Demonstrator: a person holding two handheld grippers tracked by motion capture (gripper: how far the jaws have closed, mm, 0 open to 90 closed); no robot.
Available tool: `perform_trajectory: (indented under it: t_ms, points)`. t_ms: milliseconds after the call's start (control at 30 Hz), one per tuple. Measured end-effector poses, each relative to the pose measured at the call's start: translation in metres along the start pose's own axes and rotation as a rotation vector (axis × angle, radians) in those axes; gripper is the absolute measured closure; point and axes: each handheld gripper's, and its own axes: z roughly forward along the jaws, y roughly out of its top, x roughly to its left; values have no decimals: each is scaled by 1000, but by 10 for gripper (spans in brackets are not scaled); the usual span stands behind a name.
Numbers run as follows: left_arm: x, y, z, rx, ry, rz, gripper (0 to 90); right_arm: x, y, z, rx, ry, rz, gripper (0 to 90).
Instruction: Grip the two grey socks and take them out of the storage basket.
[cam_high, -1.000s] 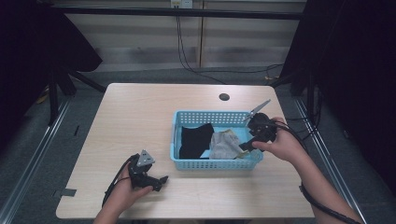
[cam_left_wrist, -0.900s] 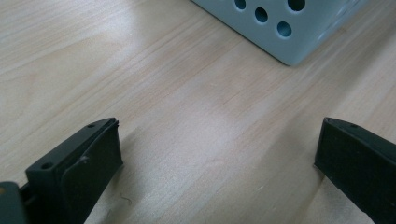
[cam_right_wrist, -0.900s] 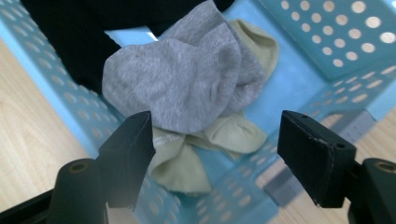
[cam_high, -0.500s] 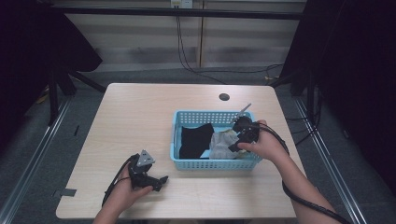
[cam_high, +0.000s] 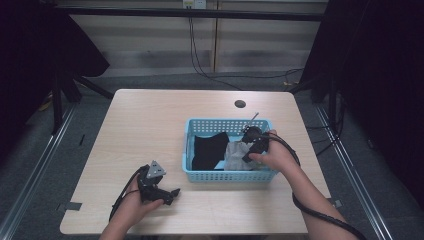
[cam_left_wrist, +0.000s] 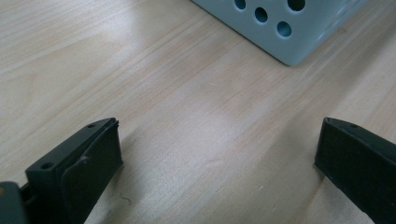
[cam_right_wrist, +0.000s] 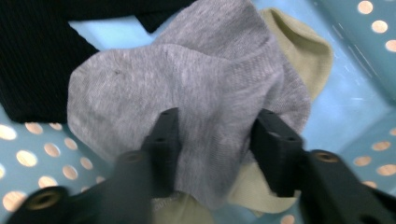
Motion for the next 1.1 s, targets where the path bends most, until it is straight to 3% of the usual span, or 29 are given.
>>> perform_trajectory:
  t_ms: [100,167,267,600,800,1100]
  points:
    - [0,0,0,0,0,0,0,-3,0,-5,4,17,-3,804]
    - [0,0,0,1,1,0,0,-5,-1,-10,-10,26,11,824]
    - [0,0,0,0,0,0,0,-8,-2,-17,-17,46,35,836]
    - [-1,0,1,-9,0,-12,0,-14,-3,-40,-14,29,13,837]
    - [-1,0,0,-8,2,-8,0,-19,-1,-61,-17,33,31,837]
    - [-1,0,1,-8,1,-8,0,-23,1,-75,-13,48,49,838]
